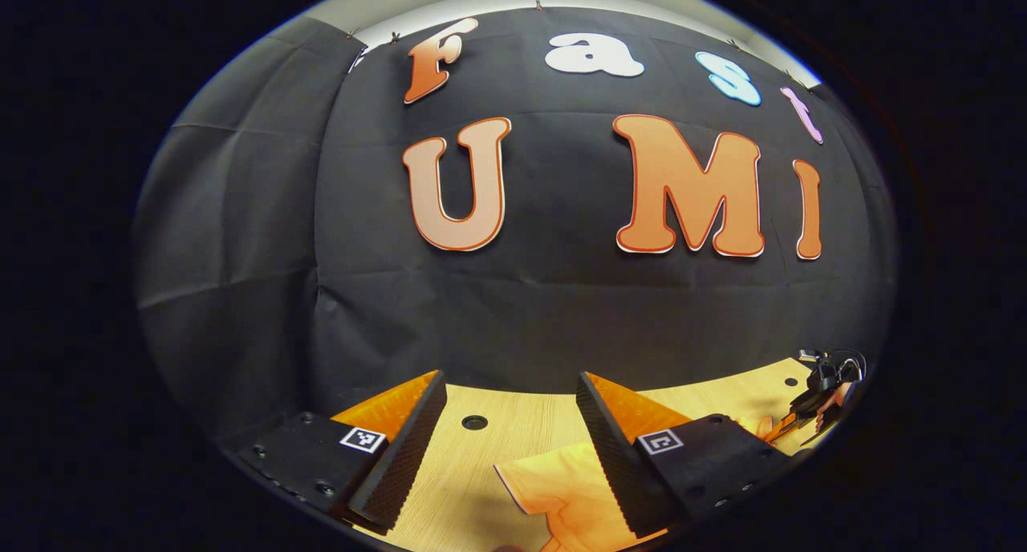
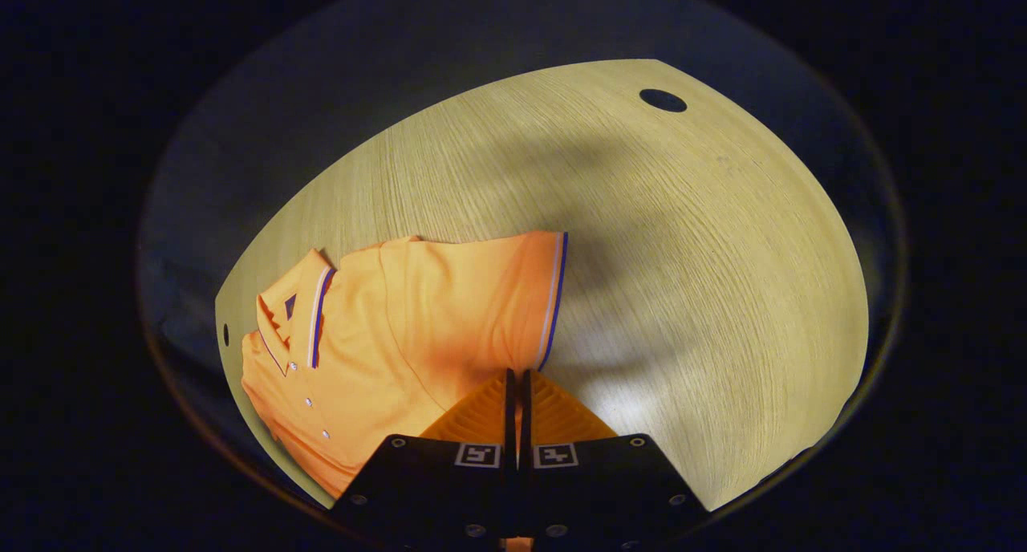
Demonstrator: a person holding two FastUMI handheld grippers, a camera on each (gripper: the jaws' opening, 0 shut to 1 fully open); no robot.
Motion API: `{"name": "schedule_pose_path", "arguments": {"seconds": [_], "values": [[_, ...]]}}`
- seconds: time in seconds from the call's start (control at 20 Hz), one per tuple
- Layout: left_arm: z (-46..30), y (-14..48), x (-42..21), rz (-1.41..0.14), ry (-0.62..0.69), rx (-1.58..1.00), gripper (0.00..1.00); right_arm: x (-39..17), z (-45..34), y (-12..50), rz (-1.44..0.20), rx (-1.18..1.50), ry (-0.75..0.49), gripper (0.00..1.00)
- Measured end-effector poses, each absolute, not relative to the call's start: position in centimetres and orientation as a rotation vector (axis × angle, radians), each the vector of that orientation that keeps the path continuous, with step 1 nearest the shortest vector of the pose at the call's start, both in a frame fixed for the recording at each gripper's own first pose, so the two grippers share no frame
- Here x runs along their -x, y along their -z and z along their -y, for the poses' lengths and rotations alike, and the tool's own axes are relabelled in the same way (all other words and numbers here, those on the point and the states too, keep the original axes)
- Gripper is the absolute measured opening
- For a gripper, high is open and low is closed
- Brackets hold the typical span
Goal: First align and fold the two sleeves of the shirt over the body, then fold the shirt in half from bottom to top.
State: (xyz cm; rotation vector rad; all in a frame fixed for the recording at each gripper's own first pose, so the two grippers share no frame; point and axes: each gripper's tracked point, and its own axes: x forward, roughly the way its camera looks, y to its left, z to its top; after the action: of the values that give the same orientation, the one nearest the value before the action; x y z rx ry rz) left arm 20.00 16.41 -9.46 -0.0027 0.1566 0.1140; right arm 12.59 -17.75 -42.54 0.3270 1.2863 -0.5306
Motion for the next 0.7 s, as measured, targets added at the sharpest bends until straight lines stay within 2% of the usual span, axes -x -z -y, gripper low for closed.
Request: {"name": "schedule_pose_path", "arguments": {"seconds": [0.25,0.3,0.45,0.55,0.6,0.7], "values": [[-16.6,10.1,-19.1,-0.168,-0.110,0.008,0.98,-14.7,16.2,39.8,-1.183,-0.370,0.518,0.00],[-16.5,10.2,-18.9,-0.170,-0.106,0.008,0.97,-14.4,15.9,40.0,-1.198,-0.370,0.509,0.00],[-16.8,10.1,-18.3,-0.172,-0.102,-0.004,0.98,-12.4,18.4,41.2,-1.252,-0.290,0.612,0.00],[-17.1,10.1,-18.1,-0.168,-0.105,-0.014,0.98,-11.6,17.4,41.7,-1.326,-0.369,0.592,0.02],[-17.2,10.3,-18.1,-0.175,-0.107,-0.014,0.98,-11.7,16.9,41.9,-1.337,-0.384,0.560,0.12],[-17.4,11.0,-18.0,-0.194,-0.115,-0.013,0.98,-11.6,17.8,42.5,-1.342,-0.333,0.595,0.32]]}}
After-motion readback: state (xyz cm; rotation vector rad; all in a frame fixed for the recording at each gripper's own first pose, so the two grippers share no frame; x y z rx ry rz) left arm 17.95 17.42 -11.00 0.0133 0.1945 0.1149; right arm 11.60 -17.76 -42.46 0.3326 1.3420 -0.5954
